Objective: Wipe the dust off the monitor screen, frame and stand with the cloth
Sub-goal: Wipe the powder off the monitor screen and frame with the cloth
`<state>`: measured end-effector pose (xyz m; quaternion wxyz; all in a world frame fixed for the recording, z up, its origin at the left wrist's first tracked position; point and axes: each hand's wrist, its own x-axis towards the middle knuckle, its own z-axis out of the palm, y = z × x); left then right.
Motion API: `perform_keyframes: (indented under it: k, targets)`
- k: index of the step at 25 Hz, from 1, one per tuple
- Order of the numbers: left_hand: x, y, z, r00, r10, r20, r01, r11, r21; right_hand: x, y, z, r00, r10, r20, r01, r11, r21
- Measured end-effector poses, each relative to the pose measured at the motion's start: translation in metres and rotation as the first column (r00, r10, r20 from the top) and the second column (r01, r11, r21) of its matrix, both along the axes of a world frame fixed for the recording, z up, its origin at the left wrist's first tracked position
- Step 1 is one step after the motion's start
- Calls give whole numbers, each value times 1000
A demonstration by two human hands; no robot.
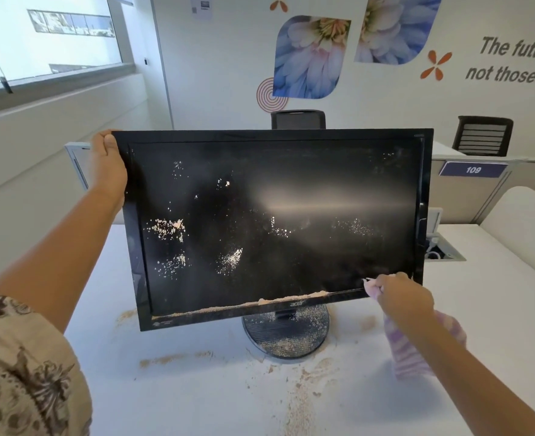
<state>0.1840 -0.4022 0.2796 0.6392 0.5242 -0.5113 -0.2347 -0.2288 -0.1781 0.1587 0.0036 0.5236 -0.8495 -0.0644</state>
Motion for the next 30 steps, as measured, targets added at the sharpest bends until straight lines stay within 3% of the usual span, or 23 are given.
perform_keyframes:
  k: [4, 8, 12, 17, 20, 23, 28, 30]
  targets:
    - [-5, 4, 0, 1000, 15, -15, -15, 1000, 8, 44, -12, -13, 997, 83, -10, -83, 996, -35]
    - [-3, 6, -1, 1000, 14, -9, -14, 1000, 8, 84, -19, -12, 978, 188, -91, -180, 979, 91]
    - [-3, 4, -1, 1000, 15, -23, -15, 1000, 26, 114, -21, -10, 969, 247, -13, -244, 962, 124]
    - [2, 1, -3, 1000, 0, -27, 1, 1000, 21, 148, -24, -14, 922, 145, 359, -145, 989, -27]
    - [5, 3, -2, 999, -25, 26, 24, 999, 41, 165, -21, -25, 923, 171, 344, -78, 960, -268]
    - [13, 3, -1, 996, -63, 60, 60, 997, 54, 176, -18, -24, 882, 318, 349, -258, 944, -207]
    - [15, 4, 1, 993, -99, 69, 95, 994, 55, 151, -24, -13, 920, 134, 367, -94, 988, -124]
    - [12, 6, 2, 994, -93, 61, 90, 994, 58, 157, -12, -22, 926, 101, 364, -43, 985, -166]
